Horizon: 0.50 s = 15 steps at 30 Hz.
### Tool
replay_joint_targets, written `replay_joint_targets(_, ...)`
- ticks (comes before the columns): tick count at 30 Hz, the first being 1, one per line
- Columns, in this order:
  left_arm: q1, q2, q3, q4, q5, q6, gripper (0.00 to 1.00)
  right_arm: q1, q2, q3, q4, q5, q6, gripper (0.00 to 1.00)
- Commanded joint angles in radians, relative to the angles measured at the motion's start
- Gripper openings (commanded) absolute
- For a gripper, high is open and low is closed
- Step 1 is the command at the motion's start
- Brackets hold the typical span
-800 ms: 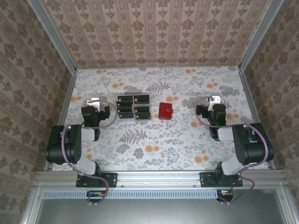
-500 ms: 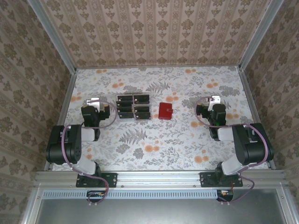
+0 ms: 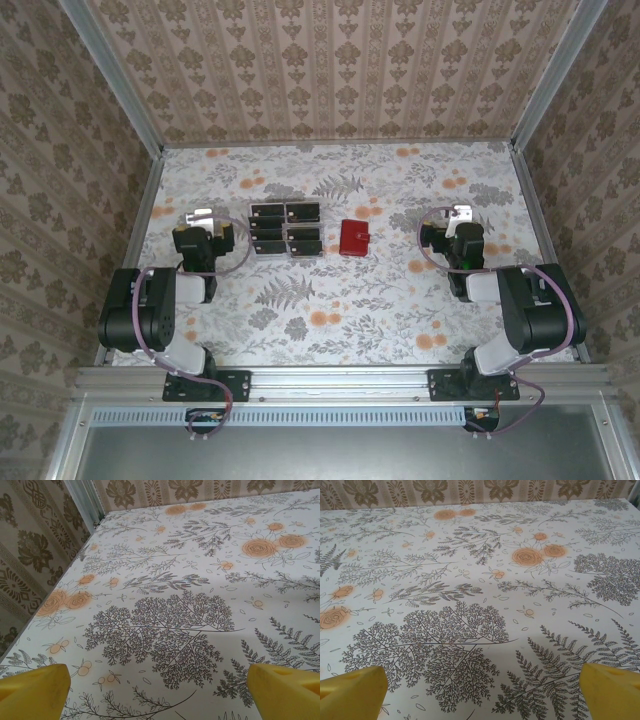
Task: Put the credit cards into the card holder
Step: Pick up the card holder from the center of the table.
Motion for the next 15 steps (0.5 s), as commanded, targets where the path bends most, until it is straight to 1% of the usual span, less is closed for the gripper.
replay_joint_targets(1,0.009,-0.004,-0.002,0.023,-0.007,-0.027,1.0,-0.011,-0.004,0.025,-0.005,-0.031,-0.007,1.0)
replay_joint_targets(7,0.005,-0.013,-0.013,0.041,-0.014,-0.022,1.0,-0.02,-0.031,0.007,0.007,-0.062,-0.007,1.0)
replay_joint_targets(8,0.002,-0.027,-0.014,0.031,-0.029,-0.024,1.0,-0.02,-0.059,0.001,-0.004,-0.061,-0.008,1.0)
replay_joint_targets(10,-0.001,-0.056,-0.021,0.011,-0.019,-0.024,1.0,-0.02,-0.136,-0.007,-0.06,-0.032,0.0,1.0)
replay_joint_targets(11,-0.009,-0.07,-0.018,0.005,-0.036,-0.009,1.0,-0.02,-0.201,-0.002,-0.114,-0.013,0.004,1.0)
replay_joint_targets(15,-0.028,-0.15,0.01,-0.108,-0.074,-0.001,1.0,-0.02,-0.371,0.102,-0.475,0.05,0.058,1.0)
